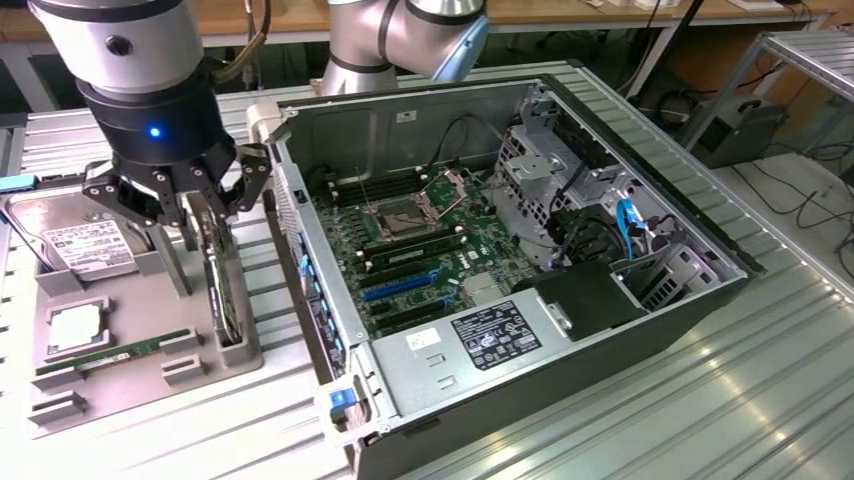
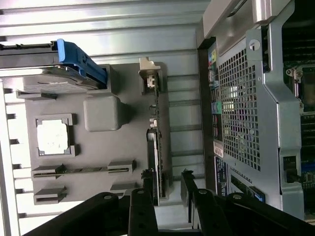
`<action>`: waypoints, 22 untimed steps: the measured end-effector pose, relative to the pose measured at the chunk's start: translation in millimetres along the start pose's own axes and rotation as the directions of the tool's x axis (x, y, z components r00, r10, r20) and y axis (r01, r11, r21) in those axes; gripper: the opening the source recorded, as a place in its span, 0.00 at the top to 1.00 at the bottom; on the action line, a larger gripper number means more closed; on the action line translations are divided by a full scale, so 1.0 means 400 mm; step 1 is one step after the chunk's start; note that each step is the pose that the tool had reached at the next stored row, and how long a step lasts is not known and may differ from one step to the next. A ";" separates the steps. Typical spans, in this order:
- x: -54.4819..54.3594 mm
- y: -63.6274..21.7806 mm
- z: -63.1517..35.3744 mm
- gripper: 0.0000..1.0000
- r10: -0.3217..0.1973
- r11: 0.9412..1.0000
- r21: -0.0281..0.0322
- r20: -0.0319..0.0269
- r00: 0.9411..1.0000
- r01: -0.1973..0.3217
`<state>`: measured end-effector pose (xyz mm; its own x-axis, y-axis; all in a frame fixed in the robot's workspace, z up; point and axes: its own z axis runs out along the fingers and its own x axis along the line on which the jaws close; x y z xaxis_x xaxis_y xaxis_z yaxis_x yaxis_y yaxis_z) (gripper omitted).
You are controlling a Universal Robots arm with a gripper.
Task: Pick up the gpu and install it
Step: 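Pick up the gpu and move the gpu toward the slot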
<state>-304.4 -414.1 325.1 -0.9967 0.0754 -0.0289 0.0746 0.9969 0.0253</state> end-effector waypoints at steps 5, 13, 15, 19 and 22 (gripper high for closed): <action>0.001 -0.001 0.028 0.64 0.000 1.000 0.000 0.000 1.000 0.000; 0.008 -0.002 0.067 0.64 0.000 1.000 0.000 0.000 1.000 0.000; 0.015 -0.003 0.079 0.64 0.000 1.000 0.000 0.000 1.000 0.000; 0.026 -0.004 0.096 0.64 0.000 1.000 0.000 0.004 1.000 0.000; 0.031 -0.005 0.106 0.64 0.000 1.000 -0.001 0.010 1.000 0.000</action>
<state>-315.4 -414.2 282.5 -0.9964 0.0753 -0.0386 0.0743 0.9969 0.0260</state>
